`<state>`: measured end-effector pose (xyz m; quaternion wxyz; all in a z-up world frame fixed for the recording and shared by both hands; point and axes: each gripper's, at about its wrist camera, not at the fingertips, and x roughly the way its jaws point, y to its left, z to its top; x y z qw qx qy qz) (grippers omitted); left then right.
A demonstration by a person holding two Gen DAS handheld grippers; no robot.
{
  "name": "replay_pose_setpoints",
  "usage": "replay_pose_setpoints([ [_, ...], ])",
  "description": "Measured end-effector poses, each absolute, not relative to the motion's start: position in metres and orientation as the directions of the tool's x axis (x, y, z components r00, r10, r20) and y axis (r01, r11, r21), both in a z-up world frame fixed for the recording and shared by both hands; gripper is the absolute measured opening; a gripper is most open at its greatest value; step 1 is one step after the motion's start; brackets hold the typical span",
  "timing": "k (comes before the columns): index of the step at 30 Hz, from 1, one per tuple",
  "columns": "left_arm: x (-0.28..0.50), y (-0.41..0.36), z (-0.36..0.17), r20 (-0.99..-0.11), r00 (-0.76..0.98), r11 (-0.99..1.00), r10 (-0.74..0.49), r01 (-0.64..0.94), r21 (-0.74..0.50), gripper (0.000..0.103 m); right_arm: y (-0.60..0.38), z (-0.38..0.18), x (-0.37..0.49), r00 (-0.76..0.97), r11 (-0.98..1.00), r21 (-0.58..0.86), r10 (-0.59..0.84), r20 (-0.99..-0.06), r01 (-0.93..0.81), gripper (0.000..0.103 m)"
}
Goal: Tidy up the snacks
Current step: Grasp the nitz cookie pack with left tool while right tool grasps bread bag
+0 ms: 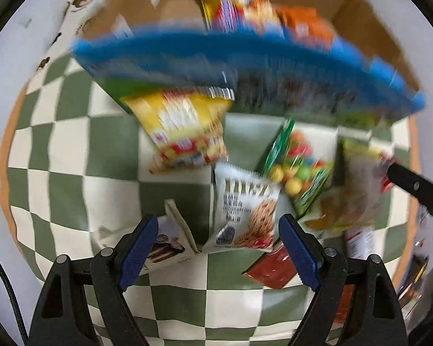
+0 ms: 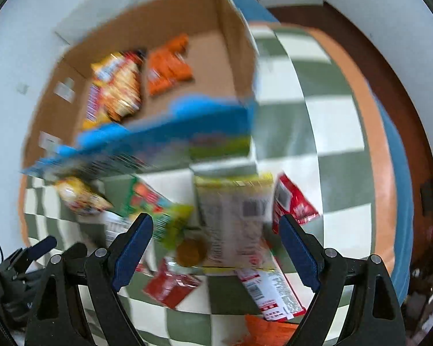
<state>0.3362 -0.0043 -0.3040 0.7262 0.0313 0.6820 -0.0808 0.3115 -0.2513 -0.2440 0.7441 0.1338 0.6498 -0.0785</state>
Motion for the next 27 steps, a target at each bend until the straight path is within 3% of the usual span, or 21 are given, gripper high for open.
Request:
replay_pose_setpoints([
  [9,0.338,-0.05,-0.36,-1.0,-0.006,0.961,0.024,0.274,0.021,0.084,-0.263,-0.308,0.31,0.014,0.959,0.028,0.025,-1.0,0.281,0.091],
  [11,0.337,-0.056,-0.367,-0.999,-0.009,0.956,0.038,0.29,0.034,0.065,-0.263,-0.316,0.31,-0.006,0.961,0.02,0.022,-1.0,0.277,0.09],
  [13,0.334,-0.058,-0.371,-1.0,-0.018,0.957,0.017,0.291,0.011,0.056,-0.261,-0.318,0.309,-0.005,0.963,0.01,0.012,-1.0,0.268,0.077],
  [14,0.332,-0.058,-0.37,-1.0,-0.009,0.958,0.015,0.287,0.012,0.055,-0.26,-0.319,0.307,-0.005,0.965,0.01,0.012,-1.0,0.263,0.06],
  [18,0.321,-0.043,-0.369,-1.0,-0.016,0.977,0.003,0.211,-0.001,0.054,-0.251,-0.322,0.297,-0.022,0.97,0.006,0.011,-1.0,0.242,0.05],
  [25,0.294,-0.011,-0.386,-0.991,-0.104,0.99,-0.09,0.098,-0.1,0.057,-0.24,-0.325,0.265,-0.083,0.976,0.042,0.061,-0.995,0.216,0.05],
  [27,0.292,-0.008,-0.393,-0.988,-0.115,0.99,-0.099,0.093,-0.11,0.058,-0.242,-0.33,0.259,-0.087,0.973,0.045,0.067,-0.994,0.227,0.056],
])
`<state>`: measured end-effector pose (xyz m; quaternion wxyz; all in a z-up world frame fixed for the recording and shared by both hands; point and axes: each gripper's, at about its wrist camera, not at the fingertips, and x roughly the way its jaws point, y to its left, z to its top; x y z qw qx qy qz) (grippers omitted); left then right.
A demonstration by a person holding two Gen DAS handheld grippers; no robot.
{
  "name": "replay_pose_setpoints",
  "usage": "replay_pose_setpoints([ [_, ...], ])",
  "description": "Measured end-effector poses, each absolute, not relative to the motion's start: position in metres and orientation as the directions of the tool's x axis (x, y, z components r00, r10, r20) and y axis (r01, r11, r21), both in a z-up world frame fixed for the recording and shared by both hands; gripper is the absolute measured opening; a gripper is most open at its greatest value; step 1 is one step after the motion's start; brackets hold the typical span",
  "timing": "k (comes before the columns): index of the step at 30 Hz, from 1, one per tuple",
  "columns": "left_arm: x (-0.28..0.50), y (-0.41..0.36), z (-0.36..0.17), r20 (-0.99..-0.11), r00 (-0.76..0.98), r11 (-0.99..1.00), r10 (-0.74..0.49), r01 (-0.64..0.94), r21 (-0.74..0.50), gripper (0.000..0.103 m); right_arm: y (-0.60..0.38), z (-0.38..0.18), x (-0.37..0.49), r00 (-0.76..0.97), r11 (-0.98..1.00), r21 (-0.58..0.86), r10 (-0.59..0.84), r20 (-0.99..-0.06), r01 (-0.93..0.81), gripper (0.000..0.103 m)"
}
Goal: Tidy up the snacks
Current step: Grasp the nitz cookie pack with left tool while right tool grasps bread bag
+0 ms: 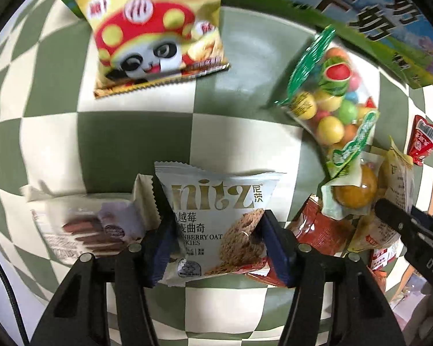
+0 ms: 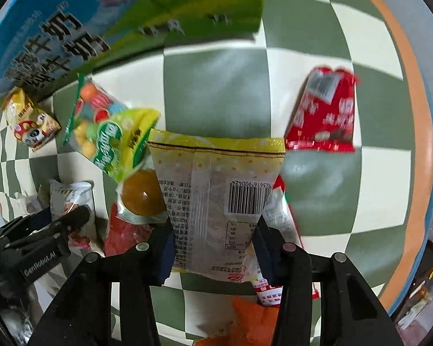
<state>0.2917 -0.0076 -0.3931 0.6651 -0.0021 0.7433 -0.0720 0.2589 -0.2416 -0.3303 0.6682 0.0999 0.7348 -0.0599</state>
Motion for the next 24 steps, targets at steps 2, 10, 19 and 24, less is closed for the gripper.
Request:
replay_pose_setpoints([
  [2,0.289,-0.008,-0.395,-0.989,-0.119,0.99,-0.092,0.098,-0.104,0.058,-0.246,-0.338,0.255,-0.11,0.963,0.061,0.092,-0.99,0.263,0.06],
  [10,0.294,-0.012,-0.372,-0.994,-0.065,0.991,-0.083,0.102,-0.089,0.053,-0.249,-0.327,0.249,-0.058,0.951,0.056,0.077,-0.995,0.303,0.044],
  [19,0.283,0.009,-0.3,-0.972,-0.005,0.969,-0.235,0.081,-0.235,0.048,-0.244,-0.268,0.233,0.029,0.929,0.167,0.167,-0.986,0.331,0.041],
  [24,0.304,0.016,-0.3,-0.977,0.016,0.97,-0.214,0.117,-0.211,0.048,-0.243,-0.231,0.238,0.095,0.928,0.215,0.195,-0.976,0.304,0.041],
])
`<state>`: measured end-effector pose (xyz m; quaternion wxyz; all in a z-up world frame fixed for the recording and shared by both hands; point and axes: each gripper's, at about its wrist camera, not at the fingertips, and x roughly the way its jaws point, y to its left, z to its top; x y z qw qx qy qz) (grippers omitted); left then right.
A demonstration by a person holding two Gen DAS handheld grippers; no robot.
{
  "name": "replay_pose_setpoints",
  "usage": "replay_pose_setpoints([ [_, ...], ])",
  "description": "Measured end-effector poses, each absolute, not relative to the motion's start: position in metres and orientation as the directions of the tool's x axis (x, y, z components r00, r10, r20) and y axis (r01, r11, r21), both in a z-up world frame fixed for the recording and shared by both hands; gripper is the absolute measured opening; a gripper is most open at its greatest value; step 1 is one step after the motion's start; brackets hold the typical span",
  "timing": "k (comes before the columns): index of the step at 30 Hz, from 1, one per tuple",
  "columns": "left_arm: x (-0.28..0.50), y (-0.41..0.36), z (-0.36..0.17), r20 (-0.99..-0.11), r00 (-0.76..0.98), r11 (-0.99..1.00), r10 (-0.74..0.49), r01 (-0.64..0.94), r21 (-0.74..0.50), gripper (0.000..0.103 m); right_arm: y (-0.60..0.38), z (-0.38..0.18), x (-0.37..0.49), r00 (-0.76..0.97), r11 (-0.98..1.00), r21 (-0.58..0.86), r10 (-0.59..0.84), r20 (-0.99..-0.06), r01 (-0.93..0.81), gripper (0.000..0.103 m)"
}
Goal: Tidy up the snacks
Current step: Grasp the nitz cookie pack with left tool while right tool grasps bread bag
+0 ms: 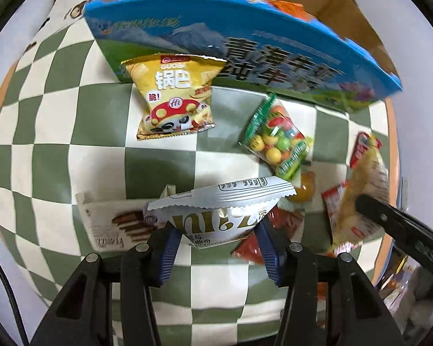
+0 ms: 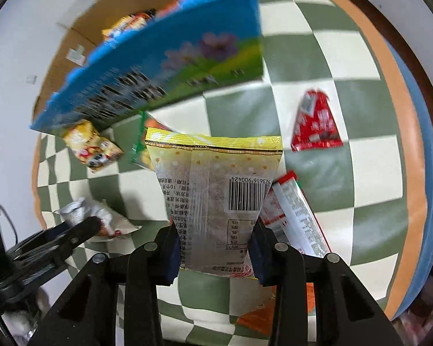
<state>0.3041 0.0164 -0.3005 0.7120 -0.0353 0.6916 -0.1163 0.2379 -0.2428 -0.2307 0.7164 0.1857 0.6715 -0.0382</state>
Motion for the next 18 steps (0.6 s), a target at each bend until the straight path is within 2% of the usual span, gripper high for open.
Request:
replay_pose_setpoints([
  [4,0.32,0.009,-0.343,-0.976,-0.069,0.975,-0.208,0.069,-0.212,0.048,-0.241,-0.233,0.251,0.089,0.938,0.193,0.174,-0.981,0.287,0.041],
  [9,0.336,-0.003,-0.372,-0.979,-0.109,0.982,-0.175,0.05,-0.181,0.051,-0.227,-0.272,0.266,0.058,0.942,0.149,0.138,-0.989,0.3,0.041],
  [12,0.333,-0.013,-0.379,-0.988,-0.104,0.987,-0.117,0.098,-0.127,0.057,-0.225,-0.287,0.272,0.045,0.936,0.146,0.139,-0.989,0.321,0.041],
  [18,0.316,-0.015,-0.354,-0.994,-0.033,0.988,-0.105,0.112,-0.108,0.049,-0.222,-0.293,0.275,0.042,0.944,0.124,0.117,-0.992,0.305,0.041],
])
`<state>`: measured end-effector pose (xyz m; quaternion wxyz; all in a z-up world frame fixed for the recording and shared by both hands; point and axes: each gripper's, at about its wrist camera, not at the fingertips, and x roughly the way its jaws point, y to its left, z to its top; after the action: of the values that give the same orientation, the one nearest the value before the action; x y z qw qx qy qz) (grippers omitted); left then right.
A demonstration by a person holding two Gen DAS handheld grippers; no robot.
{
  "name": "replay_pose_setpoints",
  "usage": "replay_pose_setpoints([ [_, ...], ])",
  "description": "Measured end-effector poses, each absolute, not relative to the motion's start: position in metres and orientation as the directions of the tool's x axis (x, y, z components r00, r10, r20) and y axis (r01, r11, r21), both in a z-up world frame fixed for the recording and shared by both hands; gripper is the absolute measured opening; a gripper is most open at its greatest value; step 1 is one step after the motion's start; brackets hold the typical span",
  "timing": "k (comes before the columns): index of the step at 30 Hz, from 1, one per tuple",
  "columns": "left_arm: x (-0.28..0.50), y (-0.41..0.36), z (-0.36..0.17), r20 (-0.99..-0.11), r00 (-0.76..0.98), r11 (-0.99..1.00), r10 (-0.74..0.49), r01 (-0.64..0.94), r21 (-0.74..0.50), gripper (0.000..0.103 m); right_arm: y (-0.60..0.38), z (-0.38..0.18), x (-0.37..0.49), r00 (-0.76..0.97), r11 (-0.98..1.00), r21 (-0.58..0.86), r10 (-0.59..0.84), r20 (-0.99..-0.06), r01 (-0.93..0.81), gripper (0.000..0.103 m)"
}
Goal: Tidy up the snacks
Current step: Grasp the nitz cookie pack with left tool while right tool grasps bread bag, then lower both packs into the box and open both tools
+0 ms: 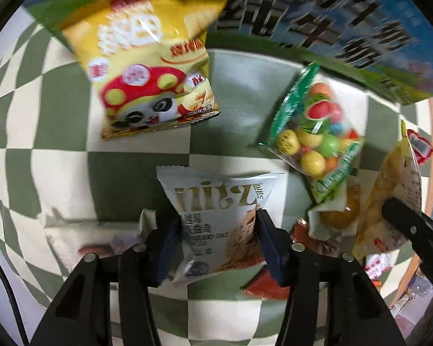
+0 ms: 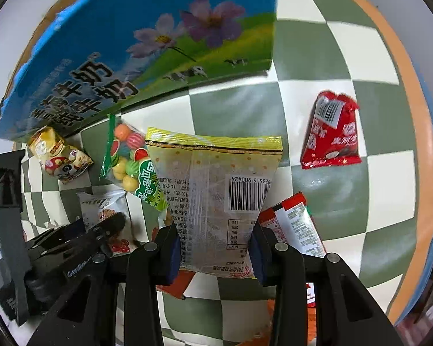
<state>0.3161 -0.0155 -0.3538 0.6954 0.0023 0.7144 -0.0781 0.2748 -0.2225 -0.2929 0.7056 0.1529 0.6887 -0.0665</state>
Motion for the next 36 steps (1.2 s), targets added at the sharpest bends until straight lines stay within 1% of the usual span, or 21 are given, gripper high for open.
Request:
replay_pose_setpoints([
  [4,0.303,-0.003,-0.308,-0.986,0.027,0.979,-0.165,0.121,-0.161,0.044,-0.218,-0.268,0.27,0.089,0.949,0.151,0.131,-0.987,0.277,0.041],
  [9,0.309,0.01,-0.225,-0.946,0.153,0.956,-0.285,0.116,-0.269,0.044,-0.211,-0.206,0.271,0.184,0.949,0.224,0.184,-0.965,0.224,0.041],
  [12,0.334,0.019,-0.177,-0.909,0.215,0.932,-0.358,0.138,-0.335,0.044,-0.211,-0.169,0.285,0.243,0.945,0.26,0.21,-0.947,0.198,0.041],
  [14,0.345,0.026,-0.158,-0.895,0.247,0.926,-0.373,0.155,-0.343,0.044,-0.21,-0.147,0.299,0.281,0.945,0.273,0.216,-0.935,0.18,0.041],
  [17,0.383,0.013,-0.147,-0.893,0.284,0.936,-0.35,0.152,-0.318,0.044,-0.214,-0.124,0.333,0.325,0.955,0.246,0.183,-0.928,0.166,0.041],
  [20,0.434,0.005,-0.151,-0.91,0.281,0.952,-0.304,0.131,-0.278,0.044,-0.22,-0.12,0.371,0.339,0.964,0.204,0.137,-0.931,0.171,0.041],
  [24,0.492,0.007,-0.181,-0.944,0.239,0.973,-0.226,0.1,-0.207,0.044,-0.23,-0.13,0.427,0.322,0.973,0.142,0.078,-0.944,0.182,0.041],
  [29,0.546,0.005,-0.224,-0.979,0.157,0.987,-0.13,0.113,-0.113,0.044,-0.231,-0.163,0.489,0.249,0.985,0.04,-0.003,-0.969,0.167,0.041],
  [33,0.584,0.002,-0.264,-0.994,0.066,0.99,-0.091,0.119,-0.082,0.044,-0.236,-0.199,0.529,0.172,0.987,-0.041,-0.068,-0.983,0.156,0.041],
  [36,0.601,-0.002,-0.282,-0.998,0.032,0.991,-0.046,0.129,-0.041,0.044,-0.242,-0.224,0.546,0.117,0.985,-0.065,-0.084,-0.99,0.16,0.041],
])
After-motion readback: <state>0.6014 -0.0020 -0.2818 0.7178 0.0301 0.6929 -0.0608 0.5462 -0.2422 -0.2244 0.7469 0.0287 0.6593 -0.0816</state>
